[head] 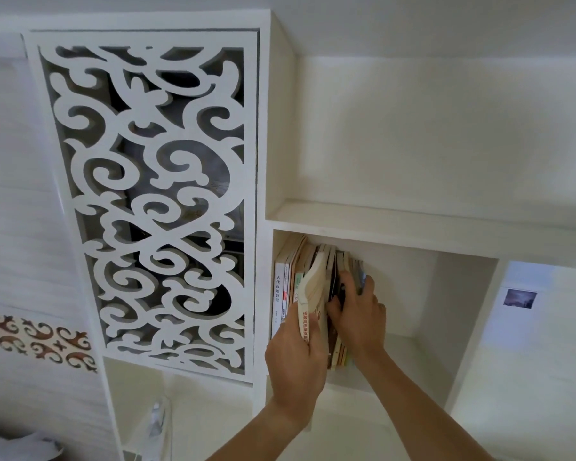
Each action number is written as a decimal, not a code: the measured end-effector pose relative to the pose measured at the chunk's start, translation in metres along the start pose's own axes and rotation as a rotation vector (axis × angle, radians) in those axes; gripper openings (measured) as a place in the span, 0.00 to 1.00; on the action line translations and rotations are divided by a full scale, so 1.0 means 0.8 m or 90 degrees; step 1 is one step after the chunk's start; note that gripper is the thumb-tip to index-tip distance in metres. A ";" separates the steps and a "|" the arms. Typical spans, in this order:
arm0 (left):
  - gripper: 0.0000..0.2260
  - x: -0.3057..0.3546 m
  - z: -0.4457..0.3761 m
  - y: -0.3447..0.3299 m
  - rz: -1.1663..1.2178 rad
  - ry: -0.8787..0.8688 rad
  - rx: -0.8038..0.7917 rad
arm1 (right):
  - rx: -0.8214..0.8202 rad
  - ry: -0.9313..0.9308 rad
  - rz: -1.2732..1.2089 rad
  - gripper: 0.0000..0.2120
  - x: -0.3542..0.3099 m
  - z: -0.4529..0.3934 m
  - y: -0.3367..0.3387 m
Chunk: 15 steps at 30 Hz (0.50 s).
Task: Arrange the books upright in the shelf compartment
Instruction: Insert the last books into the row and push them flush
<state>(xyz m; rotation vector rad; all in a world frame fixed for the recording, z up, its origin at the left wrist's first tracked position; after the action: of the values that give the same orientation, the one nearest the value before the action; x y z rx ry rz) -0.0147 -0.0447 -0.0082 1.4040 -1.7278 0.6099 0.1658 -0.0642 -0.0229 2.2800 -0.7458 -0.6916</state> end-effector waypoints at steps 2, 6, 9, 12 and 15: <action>0.14 -0.004 -0.002 0.003 0.004 0.004 0.004 | 0.002 -0.044 -0.067 0.44 0.003 0.006 -0.007; 0.15 -0.013 -0.003 0.006 0.020 0.001 0.007 | -0.007 -0.173 -0.291 0.60 0.007 0.024 -0.031; 0.18 -0.015 -0.002 0.006 0.030 -0.004 0.006 | -0.052 -0.252 -0.339 0.58 0.016 0.031 -0.053; 0.23 -0.017 0.000 0.005 0.041 -0.006 0.004 | -0.095 -0.272 -0.384 0.53 0.023 0.045 -0.069; 0.22 -0.017 0.000 0.003 0.046 -0.022 0.000 | -0.118 -0.260 -0.295 0.48 0.021 0.052 -0.078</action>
<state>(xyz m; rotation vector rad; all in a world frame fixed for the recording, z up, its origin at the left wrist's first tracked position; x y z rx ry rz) -0.0161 -0.0364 -0.0193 1.3644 -1.8119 0.6279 0.1715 -0.0521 -0.0989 2.1755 -0.3000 -1.4090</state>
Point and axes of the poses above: each hand's wrist, its own z-axis away from the middle knuckle, its own y-axis out of the back of the hand, x = y × z, the point moved 3 cm from there along -z, towards the middle knuckle, and after that the axes turned 7 degrees about z, right-handed, at the moved point
